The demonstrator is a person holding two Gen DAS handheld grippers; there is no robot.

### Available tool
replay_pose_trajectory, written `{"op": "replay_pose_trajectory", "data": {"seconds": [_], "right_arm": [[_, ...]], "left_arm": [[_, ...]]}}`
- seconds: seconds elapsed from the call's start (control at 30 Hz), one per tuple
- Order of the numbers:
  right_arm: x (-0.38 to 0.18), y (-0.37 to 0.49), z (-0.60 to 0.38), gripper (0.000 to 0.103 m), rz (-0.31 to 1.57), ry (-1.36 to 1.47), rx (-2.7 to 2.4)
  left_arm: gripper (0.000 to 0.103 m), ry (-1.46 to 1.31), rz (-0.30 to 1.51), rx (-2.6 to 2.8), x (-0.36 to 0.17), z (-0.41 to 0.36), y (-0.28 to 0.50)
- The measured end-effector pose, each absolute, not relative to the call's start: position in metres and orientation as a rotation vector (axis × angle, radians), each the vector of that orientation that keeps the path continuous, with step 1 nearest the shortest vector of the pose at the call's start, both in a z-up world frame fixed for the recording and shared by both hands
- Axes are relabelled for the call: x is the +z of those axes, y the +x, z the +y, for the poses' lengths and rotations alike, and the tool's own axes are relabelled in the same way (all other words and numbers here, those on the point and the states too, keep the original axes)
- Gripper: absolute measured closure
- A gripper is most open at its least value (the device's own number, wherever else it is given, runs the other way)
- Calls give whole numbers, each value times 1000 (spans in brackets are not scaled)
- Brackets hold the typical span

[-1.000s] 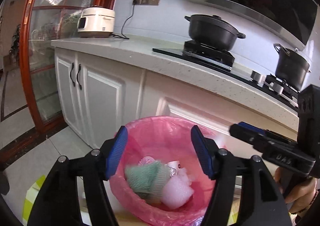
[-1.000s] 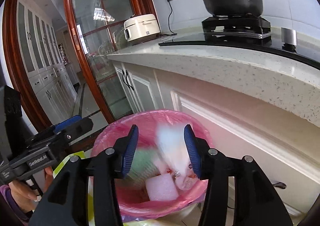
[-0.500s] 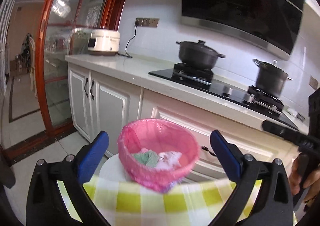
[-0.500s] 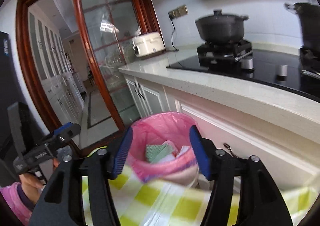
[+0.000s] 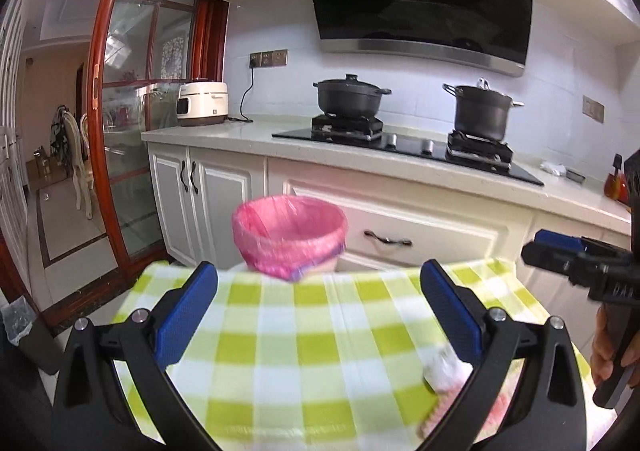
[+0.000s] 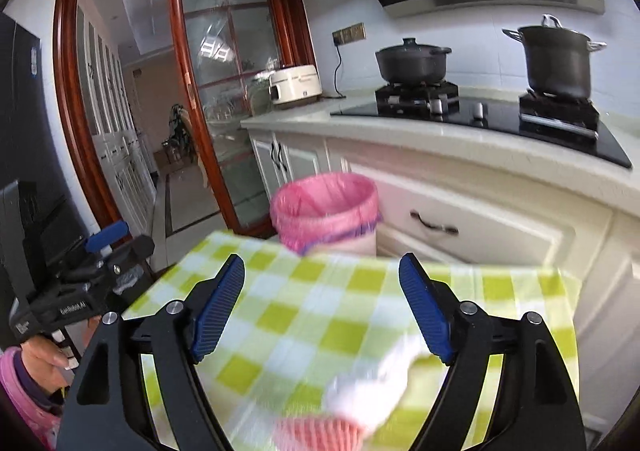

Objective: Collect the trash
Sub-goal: 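Move both open tools from the bin back over the table, then grasp the pink foam net with the left tool while the right tool grasps the white plastic bag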

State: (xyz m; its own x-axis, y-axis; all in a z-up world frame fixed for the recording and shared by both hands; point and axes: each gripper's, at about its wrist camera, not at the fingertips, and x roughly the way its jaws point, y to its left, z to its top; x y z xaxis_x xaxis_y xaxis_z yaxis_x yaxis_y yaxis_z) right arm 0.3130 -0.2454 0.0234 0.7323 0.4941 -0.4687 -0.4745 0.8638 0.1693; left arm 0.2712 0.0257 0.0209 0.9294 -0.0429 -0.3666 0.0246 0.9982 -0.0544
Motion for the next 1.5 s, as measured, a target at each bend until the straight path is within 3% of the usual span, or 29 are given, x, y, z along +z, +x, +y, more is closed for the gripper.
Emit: {"op": "replay_pose_trajectory", "data": {"seconds": [0.63, 0.97, 1.3, 1.43, 1.5], "right_arm": [[-63, 230, -314, 26, 615, 78, 455], [-65, 232, -340, 26, 611, 136, 459], [-72, 247, -357, 26, 629, 149, 452], [-76, 257, -360, 26, 637, 167, 448], [-79, 262, -359, 26, 644, 170, 448]], "left_arm": [[5, -35, 523, -146, -84, -58, 231], [6, -51, 597, -224, -110, -121, 232], [6, -88, 700, -163, -130, -125, 272], [15, -85, 722, -167, -137, -121, 278], [27, -69, 717, -176, -137, -122, 277]]}}
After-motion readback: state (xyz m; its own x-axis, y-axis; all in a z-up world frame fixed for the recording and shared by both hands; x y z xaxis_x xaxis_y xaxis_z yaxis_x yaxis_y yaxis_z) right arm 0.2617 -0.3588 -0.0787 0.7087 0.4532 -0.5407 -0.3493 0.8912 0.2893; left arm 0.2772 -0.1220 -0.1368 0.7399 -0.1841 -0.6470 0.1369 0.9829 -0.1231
